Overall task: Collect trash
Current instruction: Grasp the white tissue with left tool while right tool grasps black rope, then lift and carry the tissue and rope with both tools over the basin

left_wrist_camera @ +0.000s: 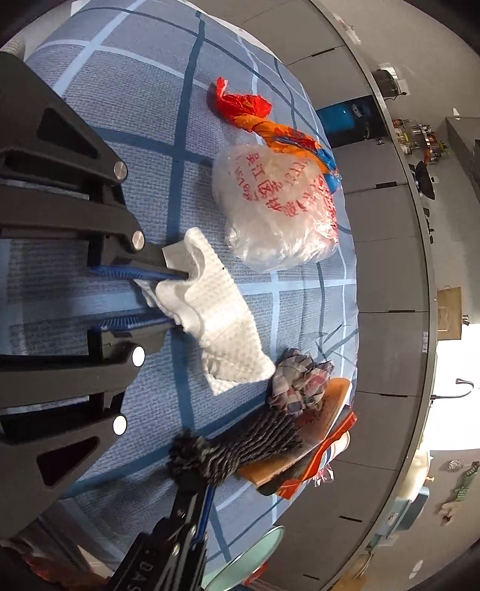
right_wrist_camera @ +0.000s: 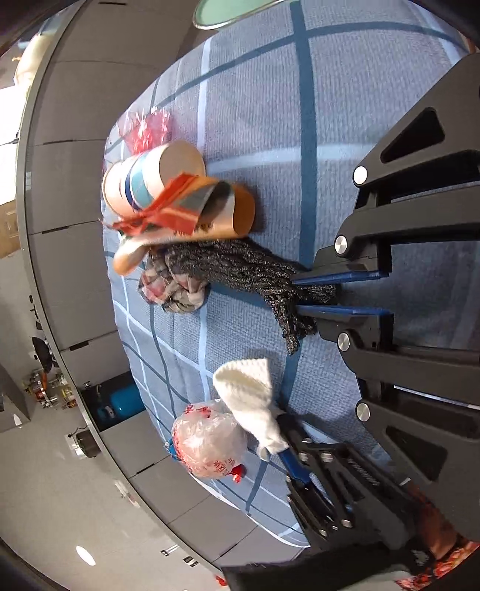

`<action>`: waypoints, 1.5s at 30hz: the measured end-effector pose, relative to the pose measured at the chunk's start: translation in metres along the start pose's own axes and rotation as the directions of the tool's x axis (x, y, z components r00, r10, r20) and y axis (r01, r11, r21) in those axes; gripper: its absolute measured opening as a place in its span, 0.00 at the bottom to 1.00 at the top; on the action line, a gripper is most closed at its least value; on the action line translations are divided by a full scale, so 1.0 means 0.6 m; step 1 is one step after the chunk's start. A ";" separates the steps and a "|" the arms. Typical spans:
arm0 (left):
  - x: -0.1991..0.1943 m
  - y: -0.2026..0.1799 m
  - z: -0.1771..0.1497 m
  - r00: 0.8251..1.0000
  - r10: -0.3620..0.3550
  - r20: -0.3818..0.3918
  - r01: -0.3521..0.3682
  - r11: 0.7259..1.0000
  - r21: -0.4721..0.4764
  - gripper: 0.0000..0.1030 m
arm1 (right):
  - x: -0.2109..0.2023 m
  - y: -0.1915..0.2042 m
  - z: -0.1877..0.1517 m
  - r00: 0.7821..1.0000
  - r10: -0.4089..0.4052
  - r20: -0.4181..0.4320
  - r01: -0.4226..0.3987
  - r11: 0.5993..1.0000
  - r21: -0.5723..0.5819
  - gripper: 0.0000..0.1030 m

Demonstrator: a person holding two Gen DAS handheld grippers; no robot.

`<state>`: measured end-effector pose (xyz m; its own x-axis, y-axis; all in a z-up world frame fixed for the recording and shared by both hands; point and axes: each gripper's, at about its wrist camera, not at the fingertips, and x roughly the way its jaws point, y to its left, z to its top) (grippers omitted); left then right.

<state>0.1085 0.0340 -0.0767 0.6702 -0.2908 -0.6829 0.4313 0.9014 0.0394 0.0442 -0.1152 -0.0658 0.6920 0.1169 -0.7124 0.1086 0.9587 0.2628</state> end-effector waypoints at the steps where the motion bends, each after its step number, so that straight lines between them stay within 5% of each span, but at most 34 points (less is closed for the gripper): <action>1: 0.002 -0.002 0.001 1.000 -0.002 0.000 0.002 1.000 0.003 0.11 | -0.005 -0.004 -0.003 1.000 -0.003 0.000 0.003 1.000 -0.001 0.11; 12: -0.029 -0.024 -0.008 0.999 -0.049 -0.004 0.049 0.997 -0.067 0.07 | -0.053 -0.043 -0.029 0.994 -0.104 0.015 0.105 0.993 -0.062 0.13; 14: -0.030 -0.045 -0.007 0.999 -0.044 -0.013 0.043 0.998 -0.041 0.08 | -0.062 -0.053 -0.032 0.993 -0.114 0.024 0.115 0.992 -0.050 0.34; 16: -0.029 -0.057 -0.009 0.999 -0.035 -0.011 0.035 0.999 -0.023 0.14 | -0.072 -0.058 -0.034 0.992 -0.114 0.050 0.115 0.993 -0.028 0.53; 18: -0.031 -0.063 -0.010 1.000 -0.026 -0.007 0.026 1.000 -0.009 0.55 | -0.082 -0.063 -0.035 0.992 -0.106 0.068 0.107 0.994 -0.005 0.55; 19: -0.036 -0.061 -0.010 1.000 -0.017 0.012 0.017 1.000 -0.008 0.60 | -0.084 -0.064 -0.034 0.992 -0.107 0.072 0.107 0.994 0.001 0.55; 23: -0.046 -0.053 -0.001 0.999 -0.001 0.051 0.000 1.000 0.024 0.65 | -0.083 -0.063 -0.028 0.992 -0.093 0.082 0.091 0.996 0.022 0.57; 26: -0.034 -0.047 0.011 0.998 -0.046 0.039 0.043 0.996 0.072 0.80 | -0.070 -0.055 -0.016 0.993 -0.092 0.074 0.090 0.996 0.028 0.57; 29: -0.015 -0.055 0.023 0.996 -0.082 0.019 0.078 0.985 0.153 0.83 | -0.047 -0.052 -0.006 0.996 -0.082 0.046 0.080 0.996 0.044 0.57; 31: -0.003 -0.063 0.025 0.994 -0.112 -0.006 0.111 0.975 0.192 0.83 | -0.031 -0.054 0.000 0.998 -0.054 0.020 0.052 0.997 0.065 0.52; 32: 0.004 -0.066 0.025 0.993 -0.115 -0.026 0.117 0.972 0.202 0.81 | -0.024 -0.055 0.003 0.999 -0.046 0.007 0.045 0.996 0.071 0.42; 35: 0.015 -0.072 0.014 0.990 -0.128 -0.060 0.137 0.969 0.204 0.57 | -0.013 -0.055 0.006 0.999 -0.033 -0.010 0.034 0.998 0.058 0.25; 39: 0.011 -0.076 -0.003 0.994 -0.106 -0.031 0.110 0.977 0.185 0.35 | -0.020 -0.055 0.001 1.000 -0.027 0.001 0.027 0.999 0.026 0.20; 45: 0.000 -0.067 0.001 0.997 -0.078 -0.017 0.079 0.995 0.054 0.27 | -0.044 -0.057 -0.017 0.999 -0.043 0.020 0.043 0.999 0.011 0.19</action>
<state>0.0917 -0.0027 -0.0779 0.6238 -0.3546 -0.6965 0.5148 0.8570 0.0247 0.0152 -0.1481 -0.0628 0.7004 0.0701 -0.7103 0.1465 0.9598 0.2392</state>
